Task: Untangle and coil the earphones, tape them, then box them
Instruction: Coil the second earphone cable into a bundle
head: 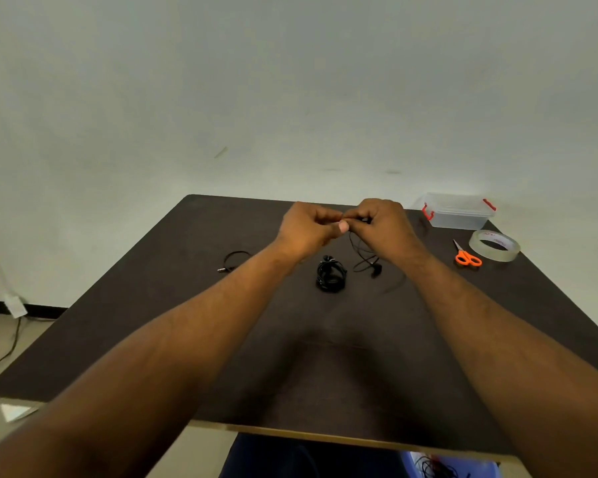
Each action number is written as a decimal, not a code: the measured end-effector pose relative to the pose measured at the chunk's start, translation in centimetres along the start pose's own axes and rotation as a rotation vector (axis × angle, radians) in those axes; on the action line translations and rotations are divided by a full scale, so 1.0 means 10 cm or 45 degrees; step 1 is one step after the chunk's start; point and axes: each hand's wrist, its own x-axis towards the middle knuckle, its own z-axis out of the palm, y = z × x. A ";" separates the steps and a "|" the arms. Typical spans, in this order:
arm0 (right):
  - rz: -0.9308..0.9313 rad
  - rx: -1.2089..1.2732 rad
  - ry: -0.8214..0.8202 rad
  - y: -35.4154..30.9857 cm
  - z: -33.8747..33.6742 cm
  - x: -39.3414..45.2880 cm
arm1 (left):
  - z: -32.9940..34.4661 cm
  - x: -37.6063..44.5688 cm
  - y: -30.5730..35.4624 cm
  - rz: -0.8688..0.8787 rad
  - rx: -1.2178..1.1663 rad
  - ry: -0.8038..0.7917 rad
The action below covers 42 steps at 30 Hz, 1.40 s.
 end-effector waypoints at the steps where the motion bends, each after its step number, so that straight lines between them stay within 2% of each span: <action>1: 0.002 -0.003 -0.017 -0.01 -0.01 -0.01 | 0.00 0.01 0.00 0.012 0.018 0.032; 3: -0.002 0.001 -0.059 -0.03 -0.04 -0.01 | -0.04 0.03 0.01 0.033 0.078 0.064; 7: -0.010 0.040 -0.121 -0.04 -0.06 -0.01 | -0.20 0.06 0.09 0.116 0.277 -0.006; 12: 0.161 0.136 -0.116 0.07 -0.18 -0.03 | -0.59 0.15 0.06 0.109 0.455 0.078; 15: 0.296 0.114 -0.322 0.17 -0.34 -0.04 | -0.87 0.17 -0.03 0.074 0.501 0.166; 17: 0.347 0.085 -0.380 0.23 -0.45 -0.04 | -1.03 0.18 -0.10 0.050 0.510 0.216; 23: 0.293 -0.096 -0.301 0.38 -0.64 -0.03 | -1.35 0.18 -0.33 -0.028 0.380 0.452; 29: 0.293 -0.081 -0.187 0.38 -0.56 -0.06 | -1.24 0.07 -0.53 -0.104 0.345 0.507; 30: 0.278 -0.095 -0.167 0.37 -0.52 -0.05 | -1.21 0.07 -0.52 -0.151 0.360 0.482; 32: 0.241 -0.102 -0.147 0.30 -0.42 -0.03 | -1.03 0.07 -0.42 -0.226 0.335 0.303; 36: 0.056 -0.195 -0.277 0.00 -0.10 0.05 | -0.31 0.00 0.03 -0.103 -0.018 -0.040; 38: 0.018 -0.193 -0.249 -0.07 -0.02 0.11 | -0.11 0.00 0.12 -0.140 -0.092 -0.089; 42: 0.066 -0.050 -0.118 -0.10 -0.09 0.19 | -0.12 0.07 0.07 -0.123 -0.031 0.019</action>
